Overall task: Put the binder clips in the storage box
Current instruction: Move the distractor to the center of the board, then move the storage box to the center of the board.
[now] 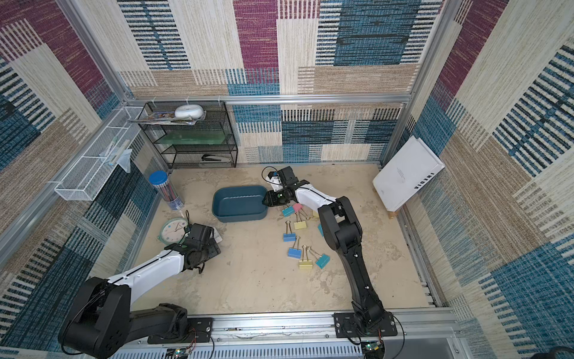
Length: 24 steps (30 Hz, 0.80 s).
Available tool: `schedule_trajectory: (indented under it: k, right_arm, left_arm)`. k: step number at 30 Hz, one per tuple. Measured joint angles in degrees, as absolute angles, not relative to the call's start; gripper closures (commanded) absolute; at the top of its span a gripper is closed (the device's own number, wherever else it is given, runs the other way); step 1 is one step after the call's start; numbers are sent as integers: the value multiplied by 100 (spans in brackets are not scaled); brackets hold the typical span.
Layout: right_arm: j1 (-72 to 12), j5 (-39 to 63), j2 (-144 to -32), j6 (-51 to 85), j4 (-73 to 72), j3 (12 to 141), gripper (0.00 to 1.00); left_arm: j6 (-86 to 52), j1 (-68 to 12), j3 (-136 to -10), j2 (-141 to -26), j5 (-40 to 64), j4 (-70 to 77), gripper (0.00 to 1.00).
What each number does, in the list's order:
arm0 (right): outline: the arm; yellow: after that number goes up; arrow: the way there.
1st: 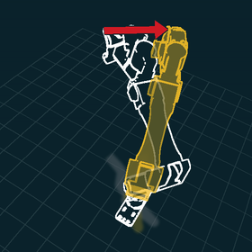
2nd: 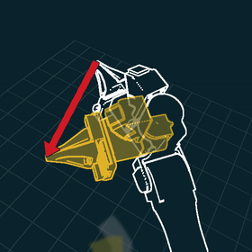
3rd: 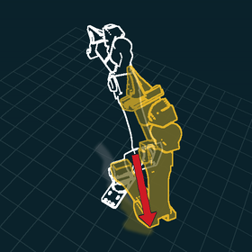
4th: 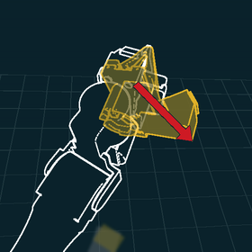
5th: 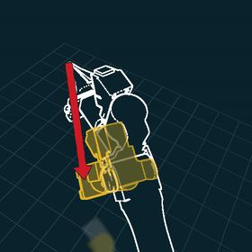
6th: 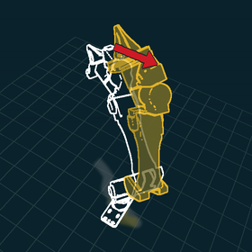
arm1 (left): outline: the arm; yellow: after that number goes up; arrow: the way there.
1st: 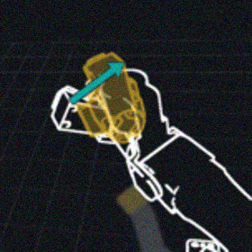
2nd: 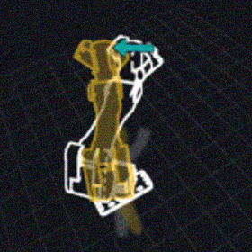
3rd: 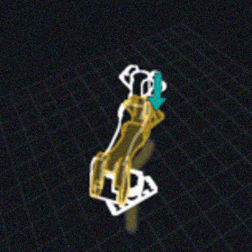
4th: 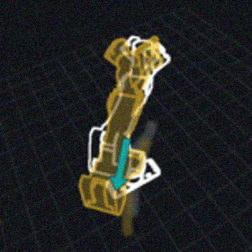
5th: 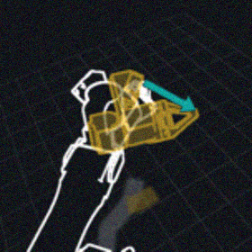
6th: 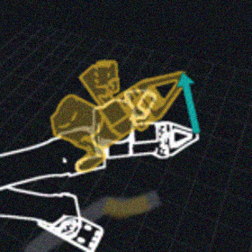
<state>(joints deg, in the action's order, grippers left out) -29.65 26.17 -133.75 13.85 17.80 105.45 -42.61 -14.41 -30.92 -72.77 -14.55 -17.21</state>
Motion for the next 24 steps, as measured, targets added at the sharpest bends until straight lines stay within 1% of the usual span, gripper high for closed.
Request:
schedule_trajectory:
  k: [3, 6, 9, 13, 18, 24]
  right_arm:
    - [-2971, 2574, -13437, 1406, 1848, 10663, 82]
    - [-2976, 2574, -13397, 1400, 1837, 10582, 87]
    - [-3002, 2517, -13128, 1382, 1885, 10200, 92]
    - [-3089, 2335, -12407, 1417, 1887, 9496, 92]
    - [-3448, 1940, -11264, 1704, 1831, 8433, 91]
    - [-4200, 1160, -9911, 2523, 1750, 6790, 87]
  left_arm:
    - [-4112, -1400, -3295, -7199, -1367, -1712, 20]
    - [-3992, -1372, -3531, -6976, -1339, -1719, 20]
    - [-3911, -1363, -3712, -6567, -1380, -1728, 20]
    - [-3817, -1363, -3981, -6108, -1422, -1940, 20]
    - [-3732, -1444, -4060, -5664, -1234, -2132, 20]
    - [-3872, -1957, -3636, -4871, -985, -2427, 20]
